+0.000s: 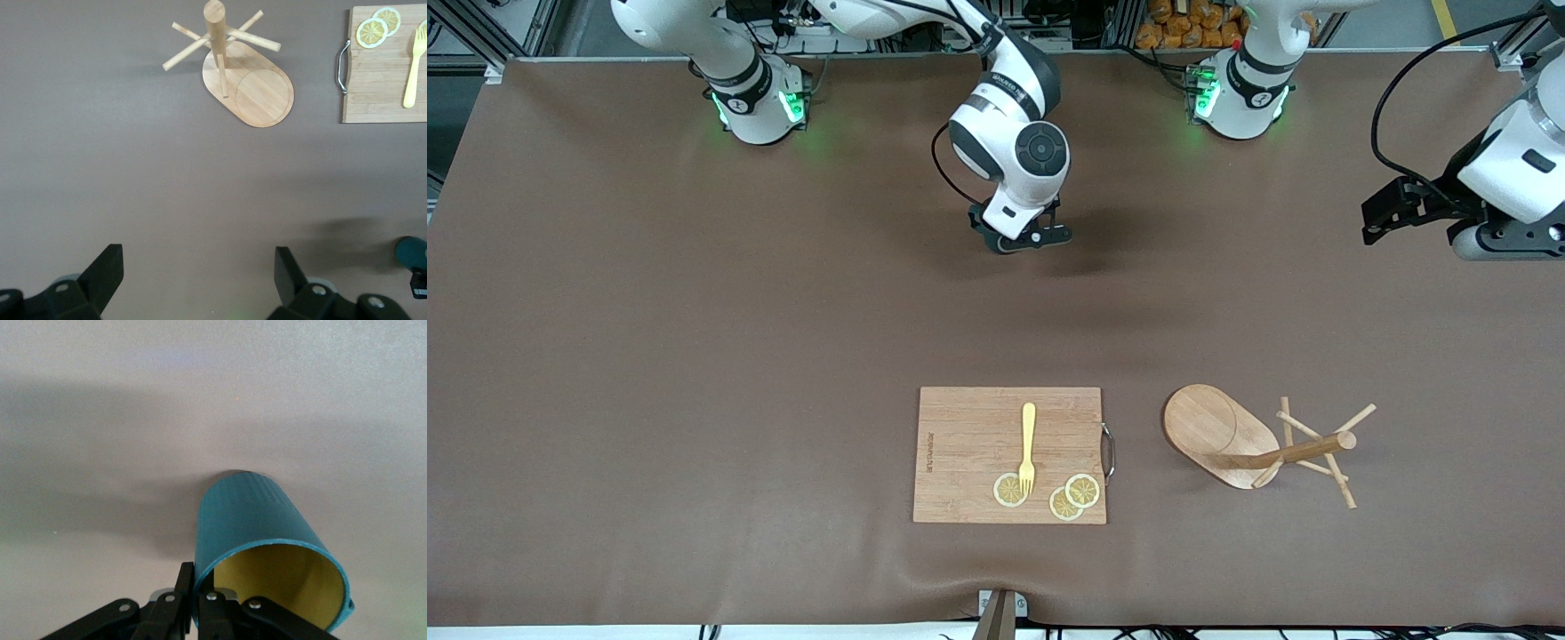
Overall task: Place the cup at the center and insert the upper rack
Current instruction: 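Set the mug down, open the right gripper while the left gripper approaches, then lower the left gripper over the mug and align with its handle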
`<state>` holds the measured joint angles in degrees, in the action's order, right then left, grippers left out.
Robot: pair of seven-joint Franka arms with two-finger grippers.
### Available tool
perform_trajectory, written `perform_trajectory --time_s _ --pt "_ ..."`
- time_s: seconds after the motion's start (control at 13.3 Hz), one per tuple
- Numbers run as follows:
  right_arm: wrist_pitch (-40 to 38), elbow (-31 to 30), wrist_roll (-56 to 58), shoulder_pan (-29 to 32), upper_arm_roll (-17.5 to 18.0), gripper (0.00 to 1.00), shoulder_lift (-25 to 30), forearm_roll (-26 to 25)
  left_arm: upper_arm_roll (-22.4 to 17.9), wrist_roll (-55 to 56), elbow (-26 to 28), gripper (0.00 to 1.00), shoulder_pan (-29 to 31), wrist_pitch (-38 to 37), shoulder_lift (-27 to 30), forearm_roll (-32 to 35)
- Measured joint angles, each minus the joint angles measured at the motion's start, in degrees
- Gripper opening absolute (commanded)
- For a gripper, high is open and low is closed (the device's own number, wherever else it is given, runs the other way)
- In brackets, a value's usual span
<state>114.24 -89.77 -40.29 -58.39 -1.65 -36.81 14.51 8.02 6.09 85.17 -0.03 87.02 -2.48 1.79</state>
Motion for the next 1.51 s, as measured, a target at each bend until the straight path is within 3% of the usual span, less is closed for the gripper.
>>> perform_trajectory --time_s 0.15,0.53,0.68,0.75,1.05,1.28,1.51 --pt "0.04 0.0 -0.01 0.0 -0.02 0.43 0.0 0.0 1.33 1.26 -0.05 1.0 0.04 0.0 0.05 0.0" --pt "0.08 0.96 0.01 0.34 -0.69 0.67 0.1 0.04 7.3 12.51 -0.09 1.0 -0.17 0.0 0.07 0.0" --pt "-0.61 2.79 0.0 1.72 -1.08 0.84 1.36 0.05 10.18 16.2 -0.1 1.0 -0.07 0.0 0.07 0.0" --pt "-1.94 3.73 0.08 3.05 -1.24 0.99 2.98 0.05 11.98 18.97 -0.1 1.0 -0.13 0.0 0.08 0.0" --pt "-14.1 5.3 8.13 12.92 -1.84 1.0 14.38 -0.02 18.07 33.0 0.03 1.0 -0.47 0.0 0.03 0.0" --pt "-26.24 5.21 19.38 23.95 -2.13 1.0 21.52 -0.06 18.77 41.12 0.19 1.0 -2.13 0.13 -0.57 0.0" --pt "-32.35 5.04 27.75 35.06 -2.33 1.0 26.25 -0.11 18.82 56.64 -0.42 1.0 -9.16 2.0 -3.49 1.46"
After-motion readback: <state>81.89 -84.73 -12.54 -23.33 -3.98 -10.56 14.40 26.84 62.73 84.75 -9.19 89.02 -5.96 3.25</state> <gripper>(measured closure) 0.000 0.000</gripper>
